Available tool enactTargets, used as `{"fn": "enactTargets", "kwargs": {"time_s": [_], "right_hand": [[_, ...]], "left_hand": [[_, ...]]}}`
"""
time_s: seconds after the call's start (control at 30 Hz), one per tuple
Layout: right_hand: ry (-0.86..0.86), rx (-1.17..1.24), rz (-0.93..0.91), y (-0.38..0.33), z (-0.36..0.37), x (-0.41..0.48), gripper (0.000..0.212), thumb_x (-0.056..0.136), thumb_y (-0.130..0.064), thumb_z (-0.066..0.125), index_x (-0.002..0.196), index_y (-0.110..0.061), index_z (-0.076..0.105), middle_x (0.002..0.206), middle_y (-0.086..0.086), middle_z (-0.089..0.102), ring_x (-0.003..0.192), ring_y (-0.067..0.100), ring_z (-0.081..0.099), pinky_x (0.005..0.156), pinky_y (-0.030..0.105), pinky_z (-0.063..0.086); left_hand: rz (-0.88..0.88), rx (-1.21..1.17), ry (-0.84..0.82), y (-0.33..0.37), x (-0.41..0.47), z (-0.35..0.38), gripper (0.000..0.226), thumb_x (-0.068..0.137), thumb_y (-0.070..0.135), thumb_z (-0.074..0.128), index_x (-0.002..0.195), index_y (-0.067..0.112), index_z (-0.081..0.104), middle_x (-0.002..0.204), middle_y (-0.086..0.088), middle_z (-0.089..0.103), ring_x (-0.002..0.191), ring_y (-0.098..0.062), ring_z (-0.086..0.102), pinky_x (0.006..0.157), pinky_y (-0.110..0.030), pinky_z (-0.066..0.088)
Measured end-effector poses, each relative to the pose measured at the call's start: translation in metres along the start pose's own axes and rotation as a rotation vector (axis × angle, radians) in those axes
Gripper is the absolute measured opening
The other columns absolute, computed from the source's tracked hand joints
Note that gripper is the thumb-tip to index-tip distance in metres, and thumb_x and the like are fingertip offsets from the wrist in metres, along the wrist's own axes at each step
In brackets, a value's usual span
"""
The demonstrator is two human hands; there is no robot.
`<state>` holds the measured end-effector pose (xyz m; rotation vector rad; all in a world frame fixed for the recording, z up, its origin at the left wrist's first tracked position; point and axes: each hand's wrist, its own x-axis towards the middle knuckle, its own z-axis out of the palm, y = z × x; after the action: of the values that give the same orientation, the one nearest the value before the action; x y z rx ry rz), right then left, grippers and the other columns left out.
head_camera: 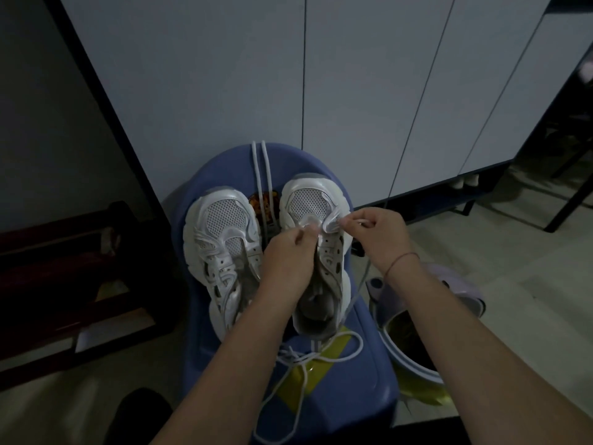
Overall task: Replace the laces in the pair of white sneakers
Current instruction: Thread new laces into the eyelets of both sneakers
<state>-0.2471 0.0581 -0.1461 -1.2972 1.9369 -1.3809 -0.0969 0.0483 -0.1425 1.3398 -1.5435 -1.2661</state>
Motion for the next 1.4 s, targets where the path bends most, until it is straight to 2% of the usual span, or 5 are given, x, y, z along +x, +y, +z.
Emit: {"fn": "enactTargets", "kwargs": {"time_s": [0.3, 0.47, 0.73, 1.1, 1.4], "right_hand": [[0.056, -0.148, -0.057, 0.001, 0.012, 0.007, 0.011, 0.083, -0.024, 0.070, 0.075, -0.019, 0.066, 0.064, -0.012, 0.056, 0.059, 0.000, 0.050, 0.055, 0.012, 0.037], [-0.021, -0.059, -0.052, 0.003, 0.016, 0.008, 0.008, 0.081, -0.020, 0.072, 0.075, -0.019, 0.068, 0.067, -0.010, 0.063, 0.062, -0.001, 0.056, 0.059, 0.008, 0.043], [0.034, 0.248, 0.069, 0.011, 0.015, 0.007, 0.017, 0.077, -0.013, 0.076, 0.066, -0.014, 0.063, 0.062, -0.002, 0.064, 0.051, 0.001, 0.057, 0.055, 0.016, 0.049], [-0.230, -0.049, -0.128, -0.001, 0.010, -0.003, 0.024, 0.079, -0.025, 0.074, 0.092, -0.013, 0.057, 0.082, -0.009, 0.058, 0.073, -0.001, 0.054, 0.065, 0.004, 0.043], [-0.171, -0.126, -0.155, 0.002, 0.004, -0.001, 0.021, 0.075, -0.013, 0.077, 0.090, -0.015, 0.062, 0.079, -0.011, 0.062, 0.072, 0.002, 0.059, 0.067, 0.005, 0.046]], "left_hand": [[-0.188, -0.308, -0.150, 0.006, 0.004, -0.001, 0.028, 0.101, 0.031, 0.049, 0.087, 0.015, 0.068, 0.079, 0.001, 0.071, 0.067, -0.003, 0.069, 0.058, -0.012, 0.053], [-0.339, -0.511, -0.216, 0.013, -0.001, 0.001, 0.043, 0.103, 0.030, 0.043, 0.127, -0.003, 0.057, 0.105, -0.010, 0.068, 0.081, -0.010, 0.064, 0.067, -0.017, 0.053], [-0.450, -0.637, -0.205, 0.012, -0.005, 0.007, 0.048, 0.105, 0.031, 0.039, 0.136, -0.003, 0.049, 0.136, -0.021, 0.056, 0.123, -0.027, 0.056, 0.093, -0.031, 0.047], [-0.452, -0.727, -0.159, 0.005, 0.000, 0.011, 0.031, 0.104, 0.027, 0.043, 0.094, 0.009, 0.066, 0.096, -0.010, 0.071, 0.085, -0.016, 0.067, 0.074, -0.024, 0.054], [-0.496, -0.838, -0.144, 0.004, 0.000, 0.012, 0.047, 0.106, 0.034, 0.035, 0.125, -0.003, 0.057, 0.117, -0.016, 0.066, 0.083, -0.019, 0.067, 0.071, -0.026, 0.056]]}}
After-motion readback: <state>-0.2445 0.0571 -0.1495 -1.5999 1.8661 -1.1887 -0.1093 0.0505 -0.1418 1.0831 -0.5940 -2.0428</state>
